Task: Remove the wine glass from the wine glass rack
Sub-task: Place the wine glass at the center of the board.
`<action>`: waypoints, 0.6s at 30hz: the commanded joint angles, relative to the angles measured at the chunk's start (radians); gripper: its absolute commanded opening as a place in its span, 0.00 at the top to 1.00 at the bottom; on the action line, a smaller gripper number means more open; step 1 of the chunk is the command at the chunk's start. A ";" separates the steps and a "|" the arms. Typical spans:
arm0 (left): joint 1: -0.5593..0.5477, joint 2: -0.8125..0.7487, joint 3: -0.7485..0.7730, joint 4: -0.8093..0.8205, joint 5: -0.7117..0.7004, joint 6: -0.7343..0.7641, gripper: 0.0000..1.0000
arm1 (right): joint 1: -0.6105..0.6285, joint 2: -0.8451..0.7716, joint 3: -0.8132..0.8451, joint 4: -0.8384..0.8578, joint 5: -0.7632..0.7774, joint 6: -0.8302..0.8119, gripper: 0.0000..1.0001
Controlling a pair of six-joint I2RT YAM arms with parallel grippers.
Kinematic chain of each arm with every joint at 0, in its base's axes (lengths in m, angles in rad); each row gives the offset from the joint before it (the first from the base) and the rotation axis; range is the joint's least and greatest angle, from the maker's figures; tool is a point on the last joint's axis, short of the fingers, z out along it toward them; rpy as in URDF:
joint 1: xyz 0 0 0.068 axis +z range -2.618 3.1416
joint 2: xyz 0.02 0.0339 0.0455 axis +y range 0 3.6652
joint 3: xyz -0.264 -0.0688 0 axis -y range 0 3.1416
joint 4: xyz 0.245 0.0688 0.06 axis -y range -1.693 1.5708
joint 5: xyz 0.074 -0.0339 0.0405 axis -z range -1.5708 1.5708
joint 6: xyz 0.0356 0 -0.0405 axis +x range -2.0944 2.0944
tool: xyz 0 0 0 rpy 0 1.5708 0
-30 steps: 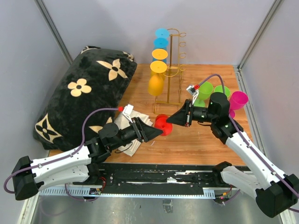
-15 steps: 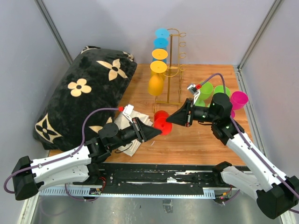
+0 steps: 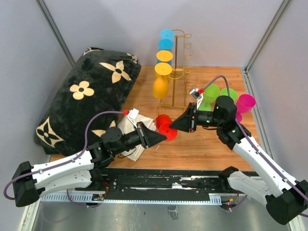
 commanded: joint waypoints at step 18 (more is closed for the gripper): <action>0.005 0.032 0.036 0.038 0.026 0.032 0.72 | 0.058 -0.053 0.027 0.088 -0.028 -0.037 0.99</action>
